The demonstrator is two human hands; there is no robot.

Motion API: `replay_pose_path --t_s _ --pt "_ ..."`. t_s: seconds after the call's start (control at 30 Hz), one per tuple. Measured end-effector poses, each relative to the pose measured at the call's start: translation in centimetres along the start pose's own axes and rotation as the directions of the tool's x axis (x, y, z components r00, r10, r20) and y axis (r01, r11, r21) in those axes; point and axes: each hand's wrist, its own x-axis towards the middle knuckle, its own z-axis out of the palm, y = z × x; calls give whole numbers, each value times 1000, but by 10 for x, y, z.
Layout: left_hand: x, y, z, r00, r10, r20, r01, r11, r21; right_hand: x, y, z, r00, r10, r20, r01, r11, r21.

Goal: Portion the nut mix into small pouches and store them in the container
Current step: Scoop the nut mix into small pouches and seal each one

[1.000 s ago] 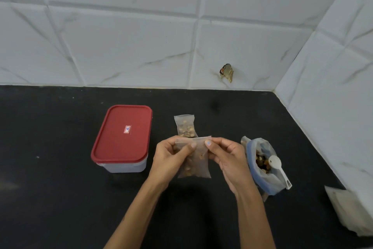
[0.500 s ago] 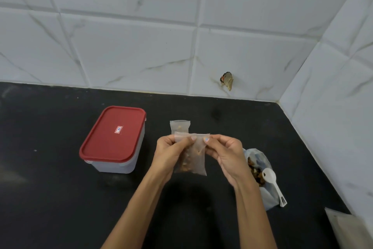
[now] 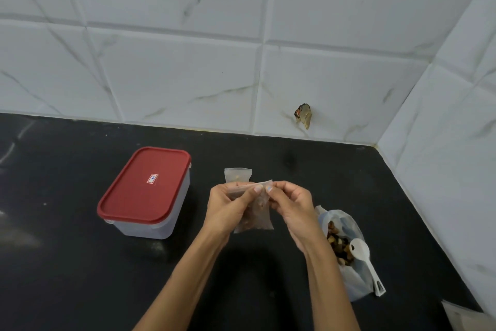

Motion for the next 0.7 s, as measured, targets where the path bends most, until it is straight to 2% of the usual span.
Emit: replay_pose_path --t_s 0.17,0.4,0.6,0.7 --pt "1 -7 -6 1000 -21 -19 21 999 -42 5 5 4 994 109 4 -109 985 137" --pt "-2 -17 -10 999 -42 -21 39 992 -119 7 14 7 990 139 2 -136 971 197" --pt "-2 -25 -15 998 -54 -42 44 976 -212 10 18 12 979 179 -100 -141 942 304" --pt "0 -28 -15 998 -41 -40 32 978 -205 9 19 11 971 189 -149 -132 936 326"
